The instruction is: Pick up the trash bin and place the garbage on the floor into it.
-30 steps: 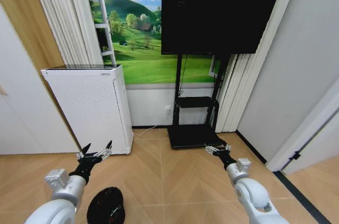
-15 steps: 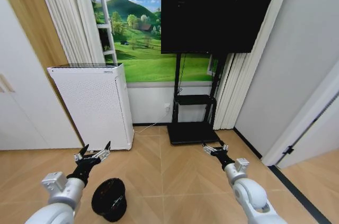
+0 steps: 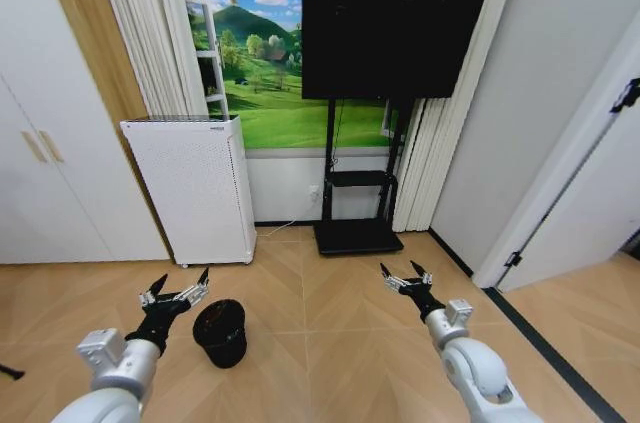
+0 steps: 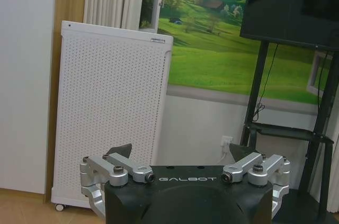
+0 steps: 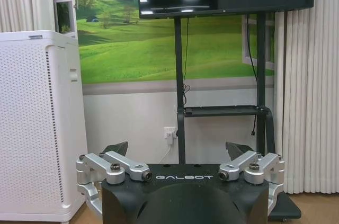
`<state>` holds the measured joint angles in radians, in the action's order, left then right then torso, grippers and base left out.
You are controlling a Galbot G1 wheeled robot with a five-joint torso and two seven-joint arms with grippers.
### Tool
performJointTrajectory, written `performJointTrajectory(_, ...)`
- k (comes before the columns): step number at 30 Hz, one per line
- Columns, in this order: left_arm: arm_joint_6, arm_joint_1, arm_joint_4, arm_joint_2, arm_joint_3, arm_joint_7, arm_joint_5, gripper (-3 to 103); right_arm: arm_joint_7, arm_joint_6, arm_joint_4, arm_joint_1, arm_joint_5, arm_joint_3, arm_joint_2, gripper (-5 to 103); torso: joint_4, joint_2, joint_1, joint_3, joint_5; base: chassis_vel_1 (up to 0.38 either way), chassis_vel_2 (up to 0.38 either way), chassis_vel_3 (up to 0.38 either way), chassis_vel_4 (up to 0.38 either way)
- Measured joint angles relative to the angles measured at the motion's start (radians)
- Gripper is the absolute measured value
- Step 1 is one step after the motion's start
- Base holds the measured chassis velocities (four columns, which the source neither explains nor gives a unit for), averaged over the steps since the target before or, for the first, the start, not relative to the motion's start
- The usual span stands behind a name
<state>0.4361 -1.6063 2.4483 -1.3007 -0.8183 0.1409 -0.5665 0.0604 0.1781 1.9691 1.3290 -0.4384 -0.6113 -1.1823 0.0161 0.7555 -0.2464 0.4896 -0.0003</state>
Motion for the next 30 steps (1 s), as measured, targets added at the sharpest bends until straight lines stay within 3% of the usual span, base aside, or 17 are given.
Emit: performJointTrajectory(30,-0.019,-0.023,0.021,-0.021,-0.006,-0.020,0.010,100,-0.005,0.006,0.038,0.021,0.001,-0.010,0.005,100,0.0000,-0.002,0.001,-0.001,0.0000,0.202,-0.204,-0.208,0.206)
